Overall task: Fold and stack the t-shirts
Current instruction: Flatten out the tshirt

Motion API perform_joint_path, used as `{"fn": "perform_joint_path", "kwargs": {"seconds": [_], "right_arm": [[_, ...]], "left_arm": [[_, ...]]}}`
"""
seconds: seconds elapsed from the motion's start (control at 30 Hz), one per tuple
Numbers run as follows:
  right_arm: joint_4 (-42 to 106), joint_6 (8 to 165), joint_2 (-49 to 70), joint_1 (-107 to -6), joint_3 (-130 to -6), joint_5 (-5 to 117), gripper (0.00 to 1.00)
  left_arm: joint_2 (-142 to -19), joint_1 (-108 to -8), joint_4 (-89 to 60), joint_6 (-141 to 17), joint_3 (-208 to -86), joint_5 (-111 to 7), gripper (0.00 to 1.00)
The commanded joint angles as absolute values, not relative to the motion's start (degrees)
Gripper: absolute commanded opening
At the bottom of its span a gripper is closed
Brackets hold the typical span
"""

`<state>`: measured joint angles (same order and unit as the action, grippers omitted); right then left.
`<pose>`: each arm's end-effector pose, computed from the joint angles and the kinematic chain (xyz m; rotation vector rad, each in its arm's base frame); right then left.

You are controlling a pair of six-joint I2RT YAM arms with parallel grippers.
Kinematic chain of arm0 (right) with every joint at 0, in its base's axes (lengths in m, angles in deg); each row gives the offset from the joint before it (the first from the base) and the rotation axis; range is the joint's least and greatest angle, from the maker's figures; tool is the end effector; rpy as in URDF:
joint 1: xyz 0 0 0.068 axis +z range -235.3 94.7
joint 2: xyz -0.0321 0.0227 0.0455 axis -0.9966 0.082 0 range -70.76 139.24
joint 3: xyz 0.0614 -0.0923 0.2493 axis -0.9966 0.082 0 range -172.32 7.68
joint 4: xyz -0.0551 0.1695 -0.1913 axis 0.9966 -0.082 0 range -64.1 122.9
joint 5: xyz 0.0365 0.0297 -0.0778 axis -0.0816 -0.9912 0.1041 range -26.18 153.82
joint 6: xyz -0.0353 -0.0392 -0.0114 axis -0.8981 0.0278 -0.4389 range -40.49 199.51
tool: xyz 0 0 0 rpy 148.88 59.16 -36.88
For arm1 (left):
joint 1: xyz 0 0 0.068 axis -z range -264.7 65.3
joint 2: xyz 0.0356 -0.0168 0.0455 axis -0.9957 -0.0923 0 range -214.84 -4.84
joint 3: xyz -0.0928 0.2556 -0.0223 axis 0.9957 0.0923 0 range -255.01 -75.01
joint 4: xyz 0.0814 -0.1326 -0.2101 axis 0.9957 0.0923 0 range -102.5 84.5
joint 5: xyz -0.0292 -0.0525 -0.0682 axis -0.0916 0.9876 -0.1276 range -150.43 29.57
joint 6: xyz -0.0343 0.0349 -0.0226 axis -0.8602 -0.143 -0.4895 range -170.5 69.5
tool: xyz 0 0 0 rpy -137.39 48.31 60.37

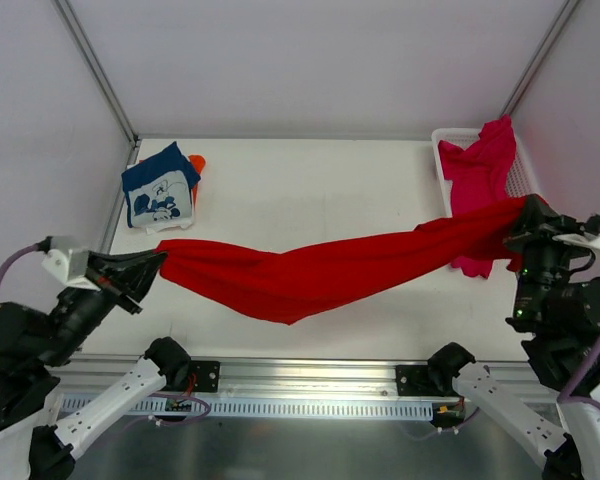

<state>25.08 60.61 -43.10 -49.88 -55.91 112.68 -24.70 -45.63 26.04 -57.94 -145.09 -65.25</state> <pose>0.0443 -0.0014 0.4743 0.2184 1.2393 -0.2105 -0.0063 0.0089 0.4520 0.3104 1.3603 -0.6217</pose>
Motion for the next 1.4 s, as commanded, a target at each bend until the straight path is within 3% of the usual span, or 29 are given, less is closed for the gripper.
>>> {"fn": "perform_joint_path", "kwargs": {"seconds": [0.0, 0.23, 0.37, 0.5, 0.6, 0.83, 0.97, 1.07, 1.37], "right_arm": [[29.91, 60.52, -46.76, -50.23, -55.43, 112.86, 0.01], [42.72, 59.12, -60.72, -50.14, -45.68, 108.38, 0.00], [46.96, 58.76, -67.93, -50.14, -43.12, 106.82, 0.00], [36.61, 65.08, -66.91, -50.14, -49.60, 79.28, 0.01], [30.38, 69.21, -61.47, -50.14, -57.86, 66.60, 0.01], [26.04, 78.08, -59.06, -50.23, -66.15, 49.41, 0.00], [32.53, 83.11, -65.04, -50.58, -62.29, 49.13, 0.01], [34.74, 83.55, -68.46, -50.84, -59.47, 55.36, 0.00], [24.82, 80.39, -67.17, -50.93, -50.25, 75.75, 0.00]], "left_arm": [[-21.98, -45.15, 24.67, -53.05, -149.09, -70.45, 0.00], [-21.54, -45.06, 24.76, -49.28, -158.83, -69.93, 0.00], [-21.80, -45.59, 24.50, -47.68, -163.77, -58.20, 0.00], [-22.42, -46.38, 23.09, -50.23, -167.37, -46.93, 0.00], [-23.82, -47.17, 22.39, -53.13, -170.97, -40.34, 0.00], [-25.23, -50.25, 20.37, -57.52, -177.39, -28.72, 0.00], [-24.79, -51.04, 18.96, -59.37, -178.89, -26.85, 0.00], [-23.83, -51.04, 18.35, -58.94, -175.04, -30.61, 0.00], [-19.35, -51.04, 15.54, -61.65, -140.54, -51.78, 0.00]]}}
